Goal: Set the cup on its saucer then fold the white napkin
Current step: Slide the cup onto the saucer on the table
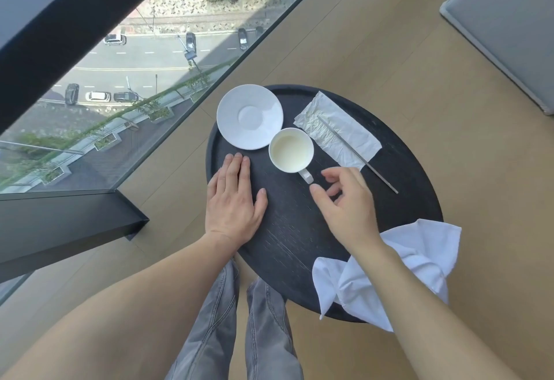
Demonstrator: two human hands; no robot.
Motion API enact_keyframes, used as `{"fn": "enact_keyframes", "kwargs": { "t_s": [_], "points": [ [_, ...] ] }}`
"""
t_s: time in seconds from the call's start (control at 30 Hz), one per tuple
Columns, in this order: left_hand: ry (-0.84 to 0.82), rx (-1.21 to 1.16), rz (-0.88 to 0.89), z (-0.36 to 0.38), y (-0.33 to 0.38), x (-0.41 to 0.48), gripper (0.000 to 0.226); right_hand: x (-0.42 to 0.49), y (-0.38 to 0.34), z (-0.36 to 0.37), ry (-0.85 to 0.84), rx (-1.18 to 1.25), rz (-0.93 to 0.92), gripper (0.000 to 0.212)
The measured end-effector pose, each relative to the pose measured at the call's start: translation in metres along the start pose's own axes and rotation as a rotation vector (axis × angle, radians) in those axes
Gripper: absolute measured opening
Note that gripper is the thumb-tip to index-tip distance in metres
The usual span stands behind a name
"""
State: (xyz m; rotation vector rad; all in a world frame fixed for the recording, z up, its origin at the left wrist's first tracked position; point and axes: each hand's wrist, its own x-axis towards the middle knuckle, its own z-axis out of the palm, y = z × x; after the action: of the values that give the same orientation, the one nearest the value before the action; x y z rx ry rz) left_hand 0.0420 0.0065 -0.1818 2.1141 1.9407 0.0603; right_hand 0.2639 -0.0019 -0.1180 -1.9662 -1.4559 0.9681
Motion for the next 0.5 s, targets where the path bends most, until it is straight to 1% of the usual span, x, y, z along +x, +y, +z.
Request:
{"fn": "enact_keyframes", "kwargs": {
  "t_s": [0.1, 0.23, 0.4, 0.5],
  "points": [
    [0.012, -0.008, 0.002, 0.000, -0.001, 0.000, 0.072, 0.000, -0.012, 0.018, -0.027, 0.051, 0.027, 0.018],
    [0.019, -0.028, 0.001, 0.000, 0.000, 0.000, 0.072, 0.001, -0.018, 0.029, 0.041, 0.015, 0.038, 0.009],
    [0.023, -0.042, 0.005, 0.000, -0.001, 0.000, 0.071, 0.002, -0.022, 0.030, 0.101, -0.079, -0.041, 0.007],
    [0.025, -0.042, 0.006, -0.001, -0.001, 0.000, 0.071, 0.002, -0.024, 0.032, 0.130, -0.078, -0.031, 0.005]
  ]
}}
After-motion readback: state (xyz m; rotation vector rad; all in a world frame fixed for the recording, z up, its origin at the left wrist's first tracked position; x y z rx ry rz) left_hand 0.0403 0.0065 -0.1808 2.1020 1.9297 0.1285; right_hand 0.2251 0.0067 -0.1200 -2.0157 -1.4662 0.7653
